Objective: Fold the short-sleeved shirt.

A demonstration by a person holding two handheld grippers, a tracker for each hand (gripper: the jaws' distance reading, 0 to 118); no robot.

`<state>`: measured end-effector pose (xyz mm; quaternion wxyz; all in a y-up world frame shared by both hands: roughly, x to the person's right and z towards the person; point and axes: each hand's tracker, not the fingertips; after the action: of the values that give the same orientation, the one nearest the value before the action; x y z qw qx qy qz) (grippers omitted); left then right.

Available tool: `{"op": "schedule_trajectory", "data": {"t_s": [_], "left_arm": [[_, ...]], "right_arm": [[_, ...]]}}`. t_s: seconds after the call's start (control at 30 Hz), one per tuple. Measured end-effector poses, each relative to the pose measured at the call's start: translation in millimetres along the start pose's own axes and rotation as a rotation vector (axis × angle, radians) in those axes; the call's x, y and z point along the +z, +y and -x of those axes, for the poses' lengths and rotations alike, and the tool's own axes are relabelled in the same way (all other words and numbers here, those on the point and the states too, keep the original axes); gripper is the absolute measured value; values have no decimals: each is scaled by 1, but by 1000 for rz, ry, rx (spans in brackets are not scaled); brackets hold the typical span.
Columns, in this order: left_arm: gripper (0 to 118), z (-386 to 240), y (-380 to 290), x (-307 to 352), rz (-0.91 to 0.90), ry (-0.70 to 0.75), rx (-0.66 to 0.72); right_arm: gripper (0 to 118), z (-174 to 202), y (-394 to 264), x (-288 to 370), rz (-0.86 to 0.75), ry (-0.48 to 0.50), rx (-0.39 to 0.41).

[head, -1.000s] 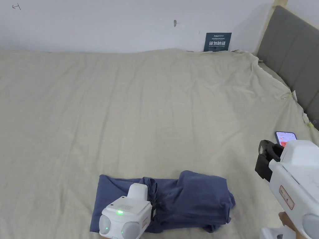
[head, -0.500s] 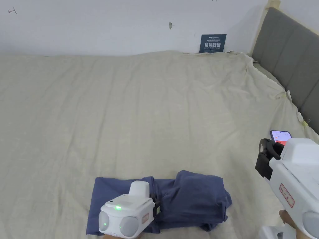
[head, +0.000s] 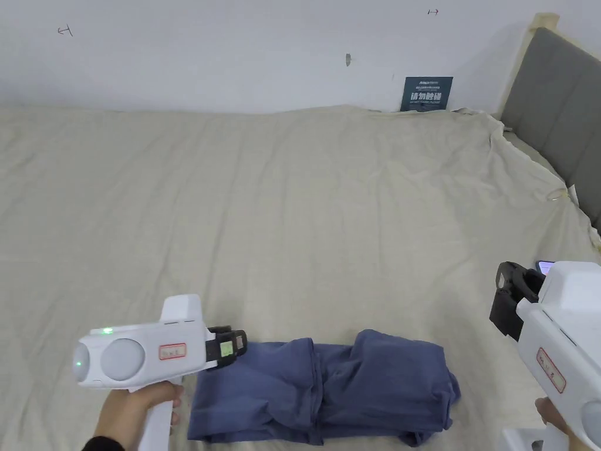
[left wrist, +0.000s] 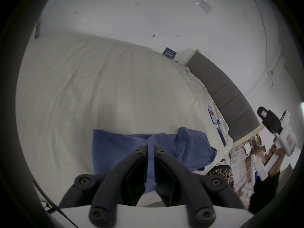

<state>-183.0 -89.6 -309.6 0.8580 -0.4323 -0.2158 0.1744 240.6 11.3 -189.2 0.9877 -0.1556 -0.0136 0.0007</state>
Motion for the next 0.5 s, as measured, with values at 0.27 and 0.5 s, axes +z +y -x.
{"op": "schedule_trajectory", "data": {"t_s": [0.27,0.5], "left_arm": [[98,71,-1,-8,113,-52,126],[97,101,-12,-29,184,-123,187]], "right_arm": [[0,13,1,-6,8,18,15],[0,18,-1,-12,25,22,16]]}}
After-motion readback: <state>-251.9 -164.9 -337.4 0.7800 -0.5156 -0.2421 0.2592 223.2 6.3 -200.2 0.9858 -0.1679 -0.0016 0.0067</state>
